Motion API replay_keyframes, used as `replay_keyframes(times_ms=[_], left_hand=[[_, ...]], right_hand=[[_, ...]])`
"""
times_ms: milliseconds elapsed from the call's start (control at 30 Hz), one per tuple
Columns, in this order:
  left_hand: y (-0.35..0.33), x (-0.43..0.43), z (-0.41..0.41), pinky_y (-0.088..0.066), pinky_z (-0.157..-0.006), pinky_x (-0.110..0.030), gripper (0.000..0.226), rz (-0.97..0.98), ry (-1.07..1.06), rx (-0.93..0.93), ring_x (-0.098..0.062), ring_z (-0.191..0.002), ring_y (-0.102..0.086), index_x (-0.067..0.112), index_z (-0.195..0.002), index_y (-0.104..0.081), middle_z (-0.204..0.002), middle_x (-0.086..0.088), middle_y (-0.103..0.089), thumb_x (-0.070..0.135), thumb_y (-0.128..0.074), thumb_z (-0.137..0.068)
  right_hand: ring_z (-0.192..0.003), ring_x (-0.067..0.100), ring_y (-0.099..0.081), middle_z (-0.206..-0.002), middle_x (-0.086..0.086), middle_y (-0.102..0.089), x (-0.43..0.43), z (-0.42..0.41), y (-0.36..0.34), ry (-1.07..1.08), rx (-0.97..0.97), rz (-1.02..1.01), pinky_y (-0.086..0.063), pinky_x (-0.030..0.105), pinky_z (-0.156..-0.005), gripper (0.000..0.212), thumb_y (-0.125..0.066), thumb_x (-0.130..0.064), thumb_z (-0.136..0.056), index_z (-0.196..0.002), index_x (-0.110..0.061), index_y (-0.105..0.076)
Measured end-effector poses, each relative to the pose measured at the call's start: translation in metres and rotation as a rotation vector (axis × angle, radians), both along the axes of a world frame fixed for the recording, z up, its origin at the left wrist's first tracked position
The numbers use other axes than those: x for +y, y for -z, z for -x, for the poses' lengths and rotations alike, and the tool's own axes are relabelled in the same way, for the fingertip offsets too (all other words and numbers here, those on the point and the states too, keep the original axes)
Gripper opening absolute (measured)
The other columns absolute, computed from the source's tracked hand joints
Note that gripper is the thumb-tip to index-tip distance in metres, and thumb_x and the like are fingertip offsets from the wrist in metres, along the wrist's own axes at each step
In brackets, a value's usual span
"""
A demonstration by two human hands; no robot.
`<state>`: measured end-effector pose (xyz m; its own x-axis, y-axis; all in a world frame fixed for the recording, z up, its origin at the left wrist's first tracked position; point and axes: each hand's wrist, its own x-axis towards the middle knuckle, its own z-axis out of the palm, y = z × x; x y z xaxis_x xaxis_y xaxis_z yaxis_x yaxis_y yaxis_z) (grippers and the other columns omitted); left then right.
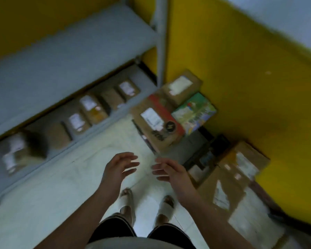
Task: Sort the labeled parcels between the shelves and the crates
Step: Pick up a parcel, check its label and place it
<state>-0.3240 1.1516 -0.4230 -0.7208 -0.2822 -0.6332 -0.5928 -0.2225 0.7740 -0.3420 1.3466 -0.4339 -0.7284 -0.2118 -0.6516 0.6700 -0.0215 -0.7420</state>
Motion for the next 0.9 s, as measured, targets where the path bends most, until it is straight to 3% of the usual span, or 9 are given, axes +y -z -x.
replay_keyframes(times_ms=[167,367,633,900], left_hand=[[-0.053,-0.131,-0.075,-0.054,-0.088,-0.042,0.019,0.063,-0.32,0.131,-0.034,-0.1,-0.073,0.003,-0.111,-0.066,-0.111,-0.017,-0.073,0.001,-0.051,-0.098],[-0.06,-0.277,-0.186,-0.054,-0.091,-0.043,0.02,0.056,-0.624,0.226,-0.035,-0.102,-0.072,0.001,-0.115,-0.065,-0.112,-0.017,-0.073,0.005,-0.053,-0.099],[-0.028,-0.51,-0.33,-0.056,-0.087,-0.04,0.02,0.014,-0.813,0.189,-0.034,-0.101,-0.072,0.003,-0.113,-0.066,-0.109,-0.015,-0.075,0.003,-0.051,-0.1],[0.013,-0.653,-0.361,-0.057,-0.084,-0.039,0.02,-0.06,-0.843,0.092,-0.037,-0.103,-0.071,0.003,-0.112,-0.066,-0.11,-0.016,-0.074,0.003,-0.051,-0.099]], right_hand=[[-0.088,0.023,-0.072,-0.104,0.014,-0.075,-0.143,-0.01,-0.043,-0.396,0.158,0.064,-0.055,0.03,-0.078,0.022,-0.046,-0.01,-0.104,-0.113,-0.006,-0.066],[-0.092,0.023,-0.073,-0.099,0.005,-0.077,-0.333,-0.071,-0.063,-0.715,0.213,0.025,-0.056,0.033,-0.082,0.021,-0.047,-0.013,-0.103,-0.109,-0.012,-0.067],[-0.092,0.028,-0.074,-0.098,0.011,-0.077,-0.591,-0.19,-0.046,-0.726,0.14,-0.027,-0.057,0.036,-0.082,0.019,-0.049,-0.006,-0.1,-0.108,-0.007,-0.067],[-0.091,0.024,-0.074,-0.097,0.008,-0.077,-0.722,-0.215,-0.022,-0.77,0.143,-0.129,-0.058,0.034,-0.081,0.022,-0.047,-0.004,-0.101,-0.107,-0.009,-0.068]])
